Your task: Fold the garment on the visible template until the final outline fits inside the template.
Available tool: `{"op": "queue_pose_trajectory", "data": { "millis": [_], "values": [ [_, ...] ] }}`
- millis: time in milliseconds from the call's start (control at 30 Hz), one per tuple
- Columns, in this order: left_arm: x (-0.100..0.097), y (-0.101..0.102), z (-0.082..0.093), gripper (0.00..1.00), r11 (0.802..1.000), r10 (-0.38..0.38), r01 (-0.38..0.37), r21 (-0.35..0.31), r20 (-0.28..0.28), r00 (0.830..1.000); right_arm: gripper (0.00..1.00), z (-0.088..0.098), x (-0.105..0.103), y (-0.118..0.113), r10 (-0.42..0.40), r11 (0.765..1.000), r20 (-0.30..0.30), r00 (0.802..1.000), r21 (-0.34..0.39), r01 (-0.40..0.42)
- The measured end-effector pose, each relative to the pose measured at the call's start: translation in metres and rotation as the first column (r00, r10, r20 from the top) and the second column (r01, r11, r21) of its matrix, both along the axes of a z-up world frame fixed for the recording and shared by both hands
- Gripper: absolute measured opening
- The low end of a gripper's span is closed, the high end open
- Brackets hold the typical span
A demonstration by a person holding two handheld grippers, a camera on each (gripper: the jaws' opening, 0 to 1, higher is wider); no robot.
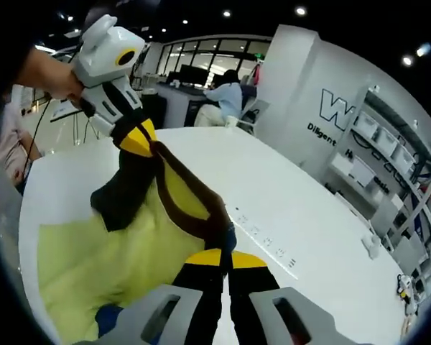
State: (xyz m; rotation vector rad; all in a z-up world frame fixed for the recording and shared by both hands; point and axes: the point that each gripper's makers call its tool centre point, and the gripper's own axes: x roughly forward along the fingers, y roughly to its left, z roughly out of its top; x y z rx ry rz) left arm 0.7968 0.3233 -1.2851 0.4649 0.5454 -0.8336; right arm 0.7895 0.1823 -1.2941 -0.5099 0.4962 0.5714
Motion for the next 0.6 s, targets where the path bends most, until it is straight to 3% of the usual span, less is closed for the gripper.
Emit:
{"op": "queue_pose_trajectory", "data": {
  "millis": [267, 467, 600],
  "values": [
    [0.026, 0.001, -0.027, 0.02, 0.999, 0.017, -0.017, 0.032, -0.012, 1.000, 0.00, -0.023, 0.026, -0.002, -0.007, 0.999, -0.014, 1.000, -0.043, 0.007],
    [0.048, 0.000, -0.040, 0.03, 0.997, -0.006, 0.004, 0.077, 0.023, 1.000, 0.00, -0.036, 0.045, -0.003, 0.013, 0.993, 0.001, 1.000, -0.121, -0.013],
    [0.056, 0.001, -0.052, 0.03, 0.996, 0.011, -0.011, 0.086, 0.004, 1.000, 0.00, -0.048, 0.055, -0.004, -0.003, 0.991, -0.007, 1.000, -0.136, 0.002]
  ]
}}
